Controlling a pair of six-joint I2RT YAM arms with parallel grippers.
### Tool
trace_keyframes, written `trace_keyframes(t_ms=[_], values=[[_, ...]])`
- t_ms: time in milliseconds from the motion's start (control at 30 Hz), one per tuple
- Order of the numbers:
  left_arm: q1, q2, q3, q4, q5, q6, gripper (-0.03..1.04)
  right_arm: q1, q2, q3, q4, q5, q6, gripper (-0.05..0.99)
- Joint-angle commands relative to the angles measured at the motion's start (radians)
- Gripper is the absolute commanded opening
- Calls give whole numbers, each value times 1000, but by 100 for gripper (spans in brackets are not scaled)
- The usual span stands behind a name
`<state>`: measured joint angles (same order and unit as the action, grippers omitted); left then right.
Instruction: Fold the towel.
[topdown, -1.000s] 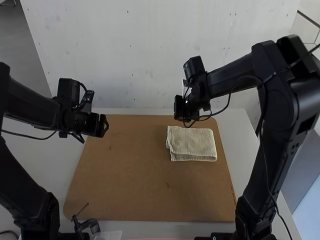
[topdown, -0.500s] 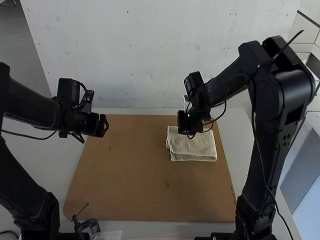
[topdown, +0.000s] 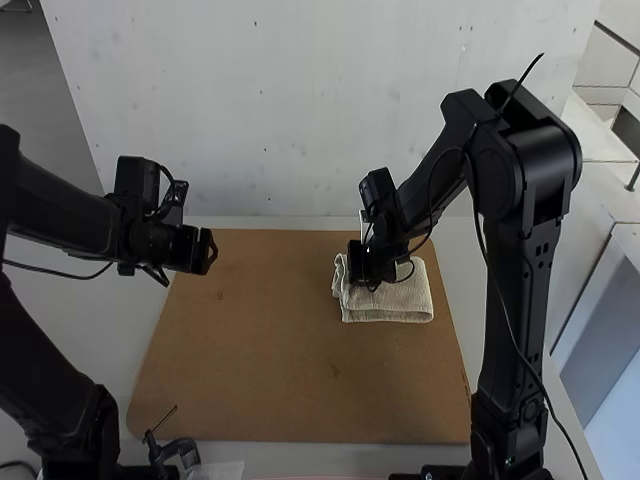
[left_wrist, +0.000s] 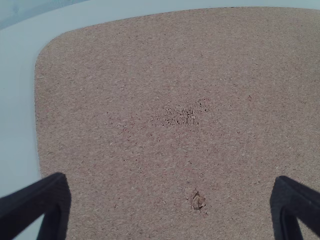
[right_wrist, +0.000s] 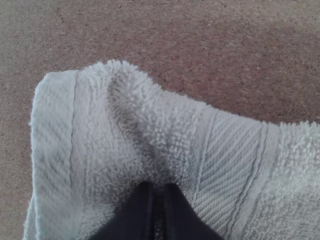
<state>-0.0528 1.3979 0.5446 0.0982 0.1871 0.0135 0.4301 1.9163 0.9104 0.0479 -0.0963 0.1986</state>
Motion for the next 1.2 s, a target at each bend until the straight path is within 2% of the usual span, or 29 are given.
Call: trace_keyframes(t_ms=[0, 167, 333, 767, 1033, 1167], values=[[-7, 15, -17, 6, 6, -6, 88, 7, -71, -1, 1, -3, 35, 2], [-7, 13, -17, 8, 6, -6, 88, 2, -158, 36, -52, -13, 41, 2], [-7, 13, -17, 8, 6, -6, 88, 10, -155, 33, -42, -13, 53, 2], [-7, 12, -18, 8, 6, -6, 88, 61, -16, 22, 40, -10, 79, 2], [-7, 12, -20, 8, 6, -6, 88, 70, -5, -4, 139, -22, 116, 2], [-7, 12, -20, 8, 6, -6, 88, 68, 0, -8, 145, -26, 121, 2]])
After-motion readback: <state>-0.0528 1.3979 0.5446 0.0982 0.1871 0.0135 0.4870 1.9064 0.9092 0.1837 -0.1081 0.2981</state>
